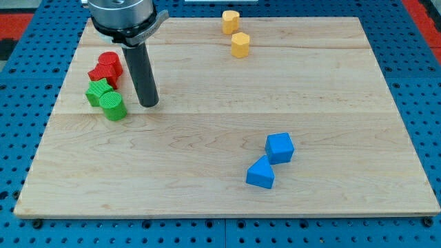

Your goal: Push yellow heart slightly to the right

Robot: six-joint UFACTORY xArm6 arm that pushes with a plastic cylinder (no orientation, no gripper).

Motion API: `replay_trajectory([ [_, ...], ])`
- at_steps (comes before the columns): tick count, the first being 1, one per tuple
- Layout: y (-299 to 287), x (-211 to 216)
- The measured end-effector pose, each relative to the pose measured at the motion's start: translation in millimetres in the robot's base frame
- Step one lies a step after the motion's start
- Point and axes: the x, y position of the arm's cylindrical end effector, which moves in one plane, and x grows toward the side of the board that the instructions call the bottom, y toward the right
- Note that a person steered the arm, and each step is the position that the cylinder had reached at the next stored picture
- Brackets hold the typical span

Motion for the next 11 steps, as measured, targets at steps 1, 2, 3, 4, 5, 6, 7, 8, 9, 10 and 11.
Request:
replay_trajectory([
  [1,0.0,-26.4],
  [2,0.4,-65.4],
  [3,2.2,-97.2],
  [4,15.1,-130.3],
  [5,44.6,-165.1],
  [6,60.6,-209.2],
  [7,71.1,-222.3],
  [8,106.2,-222.4],
  [9,190.9,-199.7],
  [10,193.3,-185.2],
  [11,176.6,-223.2],
])
